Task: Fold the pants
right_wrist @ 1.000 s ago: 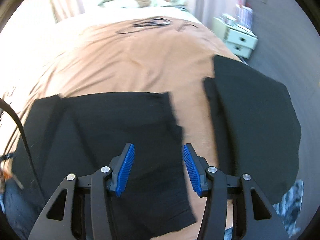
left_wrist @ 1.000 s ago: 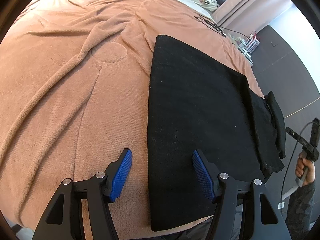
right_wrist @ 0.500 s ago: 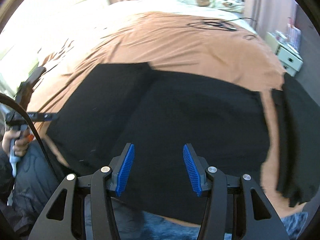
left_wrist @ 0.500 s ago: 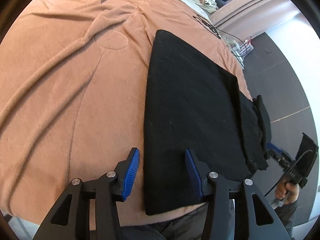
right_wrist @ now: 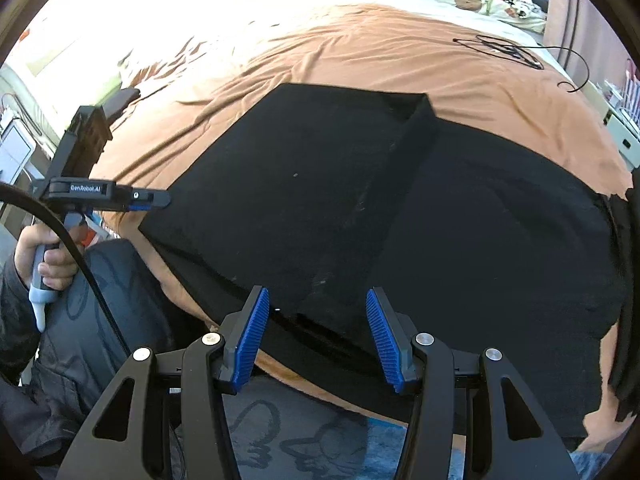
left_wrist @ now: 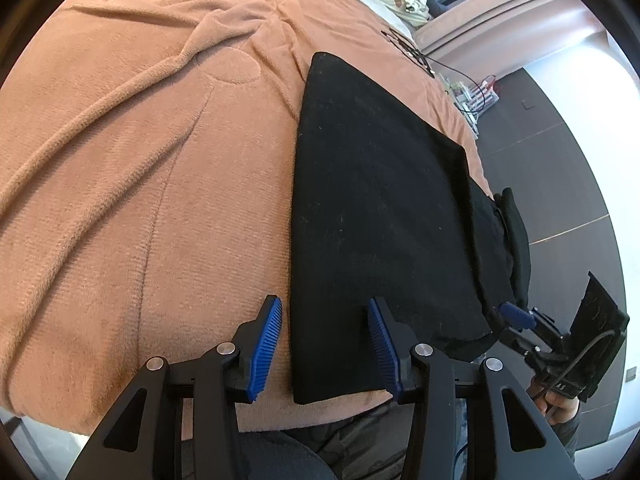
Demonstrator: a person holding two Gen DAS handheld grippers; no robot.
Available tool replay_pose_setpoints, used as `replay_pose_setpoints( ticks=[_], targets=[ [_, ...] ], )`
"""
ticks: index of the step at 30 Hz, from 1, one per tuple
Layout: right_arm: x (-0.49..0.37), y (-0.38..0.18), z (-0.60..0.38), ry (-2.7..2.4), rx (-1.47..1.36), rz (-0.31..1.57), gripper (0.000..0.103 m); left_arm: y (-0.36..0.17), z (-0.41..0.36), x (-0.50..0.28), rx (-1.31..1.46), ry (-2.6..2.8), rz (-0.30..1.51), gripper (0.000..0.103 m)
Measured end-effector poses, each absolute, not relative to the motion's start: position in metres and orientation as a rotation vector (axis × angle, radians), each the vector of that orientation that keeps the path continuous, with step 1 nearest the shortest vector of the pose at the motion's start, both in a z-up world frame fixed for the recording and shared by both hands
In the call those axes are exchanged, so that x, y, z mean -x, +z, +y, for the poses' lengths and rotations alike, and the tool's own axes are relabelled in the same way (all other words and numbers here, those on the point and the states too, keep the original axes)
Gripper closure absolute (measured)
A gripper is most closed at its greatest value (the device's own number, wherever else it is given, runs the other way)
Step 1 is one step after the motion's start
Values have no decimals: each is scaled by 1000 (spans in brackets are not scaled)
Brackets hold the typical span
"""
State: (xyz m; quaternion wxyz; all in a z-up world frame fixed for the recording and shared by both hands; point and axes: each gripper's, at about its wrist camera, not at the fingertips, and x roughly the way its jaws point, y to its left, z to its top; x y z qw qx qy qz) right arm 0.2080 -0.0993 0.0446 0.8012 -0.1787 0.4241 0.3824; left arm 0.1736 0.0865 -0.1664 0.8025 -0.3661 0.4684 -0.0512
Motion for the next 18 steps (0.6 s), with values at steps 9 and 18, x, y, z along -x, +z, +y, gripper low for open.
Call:
replay_pose_setpoints(
  ticks=[9,18],
  targets=[
    [-213,15,-74,750,451,959,69,-169,92,-171,816,-122,997,56],
    [-212,33,-80,812,409,939,90,-170,91,-171,817,-114,997,56]
  ],
)
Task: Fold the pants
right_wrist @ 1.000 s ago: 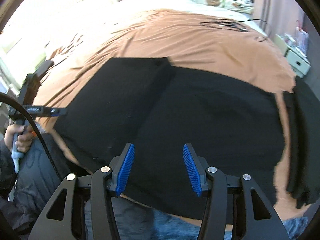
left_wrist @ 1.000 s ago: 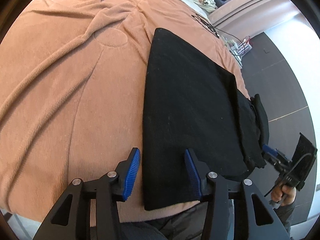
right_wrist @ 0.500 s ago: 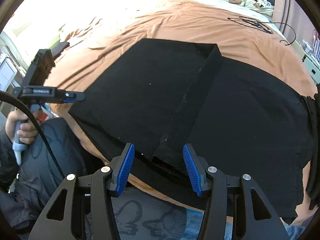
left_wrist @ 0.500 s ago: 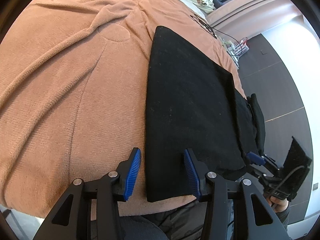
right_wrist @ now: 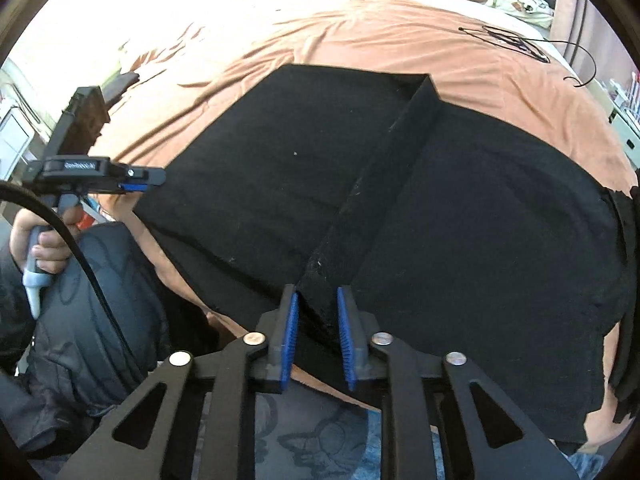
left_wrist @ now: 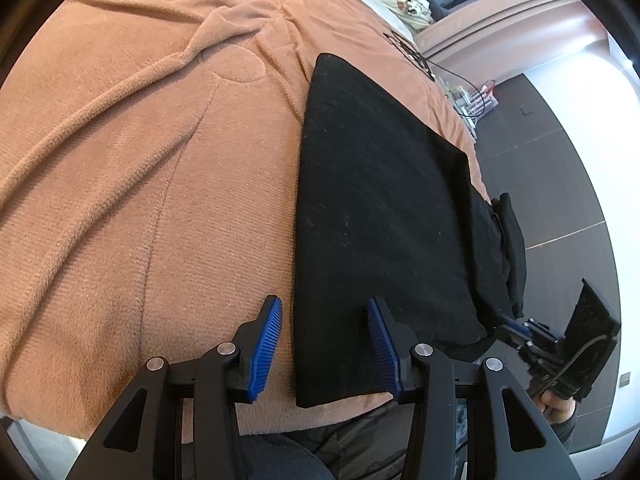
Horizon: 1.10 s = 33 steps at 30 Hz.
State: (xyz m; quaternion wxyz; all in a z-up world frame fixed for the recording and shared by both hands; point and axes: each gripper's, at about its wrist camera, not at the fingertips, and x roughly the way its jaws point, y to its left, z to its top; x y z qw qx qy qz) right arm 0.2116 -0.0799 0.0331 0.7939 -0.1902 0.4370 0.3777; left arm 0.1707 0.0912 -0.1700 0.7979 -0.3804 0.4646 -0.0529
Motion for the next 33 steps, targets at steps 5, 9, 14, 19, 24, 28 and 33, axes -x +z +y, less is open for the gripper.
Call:
replay_pose_setpoints(
  ticks=[5,9,14,19,24,28,33],
  targets=[
    [-218,50,-103,837,309,923,92,-170,89,-172,815,-106,999,56],
    [-229,65,-124,816,255,892,94,-169,87,-172,809,-100,1000,56],
    [-247,92,-155,719,209,823,94,-167,82,-176,802,-92,1001,56],
    [-269,113,-181,618,186,774,94,-167,81,-176,808,-90,1000,56],
    [-290,125,-192,527,172,759,94,-169,82,-176,816,-93,999,56],
    [-311,131,-185,475,183,754,94,-171,85,-175,822,-97,998,56],
    [-340,125,-168,404,225,773,94,-172,86,-174,825,-98,997,56]
  ],
)
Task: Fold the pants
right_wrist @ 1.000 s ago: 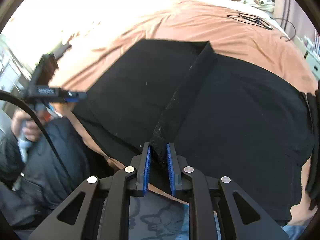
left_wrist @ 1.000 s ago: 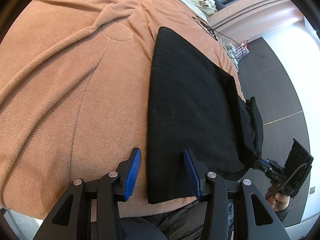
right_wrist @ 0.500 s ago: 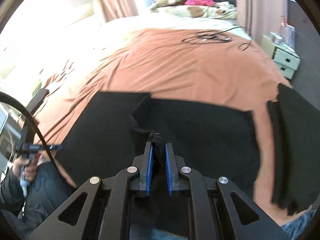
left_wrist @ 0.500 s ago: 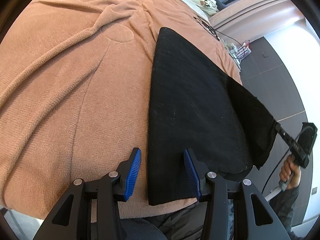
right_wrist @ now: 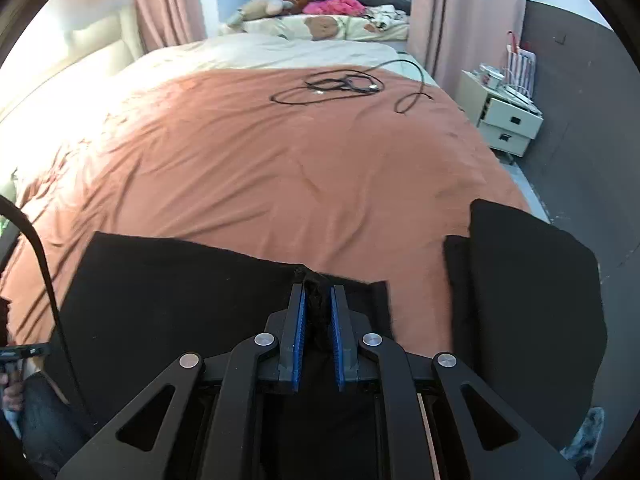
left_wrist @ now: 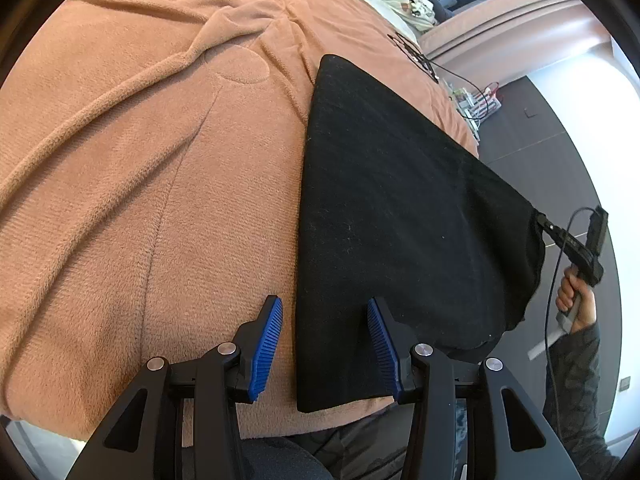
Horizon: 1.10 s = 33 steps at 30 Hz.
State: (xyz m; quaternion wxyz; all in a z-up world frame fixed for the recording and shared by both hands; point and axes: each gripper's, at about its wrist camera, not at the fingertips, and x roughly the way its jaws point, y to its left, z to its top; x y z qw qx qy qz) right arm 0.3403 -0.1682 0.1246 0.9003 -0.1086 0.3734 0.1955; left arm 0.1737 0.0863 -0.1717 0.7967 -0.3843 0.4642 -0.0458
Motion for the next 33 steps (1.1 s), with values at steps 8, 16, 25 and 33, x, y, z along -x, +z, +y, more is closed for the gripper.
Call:
replay_pose_setpoints(
  ticks=[8,16,25,33],
  targets=[
    [-367,118,-147,310,237,787,94,-172,87,-172,826,-98,997,56],
    [-348,130,-157,242,158,776,35,-171,87,-173,820,-95,1000,56],
    [-279,110,-212,295,-61,812,34,-168,81,-175,801,-86,1004,56],
    [-246,88,-250,320,-194,852,34,-165,75,-179,775,-72,1011,56]
  ],
)
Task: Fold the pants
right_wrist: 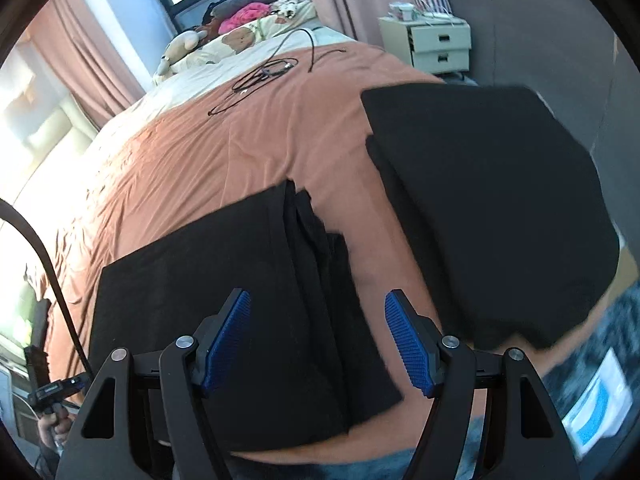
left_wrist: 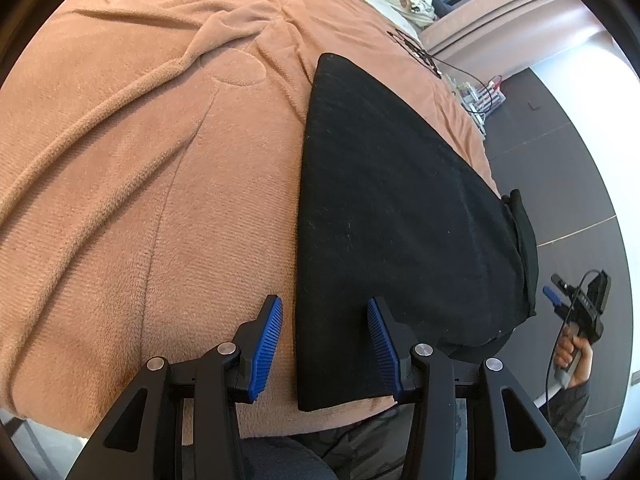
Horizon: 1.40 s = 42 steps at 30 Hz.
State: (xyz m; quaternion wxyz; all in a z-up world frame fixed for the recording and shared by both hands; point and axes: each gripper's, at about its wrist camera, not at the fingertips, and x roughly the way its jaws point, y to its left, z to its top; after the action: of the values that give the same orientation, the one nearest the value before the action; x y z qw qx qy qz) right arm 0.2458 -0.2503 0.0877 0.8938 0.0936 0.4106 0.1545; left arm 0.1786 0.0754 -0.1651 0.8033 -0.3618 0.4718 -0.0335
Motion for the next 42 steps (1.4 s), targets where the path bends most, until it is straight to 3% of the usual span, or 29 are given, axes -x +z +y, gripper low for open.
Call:
replay_pose_setpoints(
  ticks=[29,42],
  targets=[
    [-215,-9,-367,496,-887,902,34,-167,71,-182,777,-68,1017,56],
    [-216,-34,-372,557,-932,925,34,-169,73,-181,778,-69,1020,56]
  ],
)
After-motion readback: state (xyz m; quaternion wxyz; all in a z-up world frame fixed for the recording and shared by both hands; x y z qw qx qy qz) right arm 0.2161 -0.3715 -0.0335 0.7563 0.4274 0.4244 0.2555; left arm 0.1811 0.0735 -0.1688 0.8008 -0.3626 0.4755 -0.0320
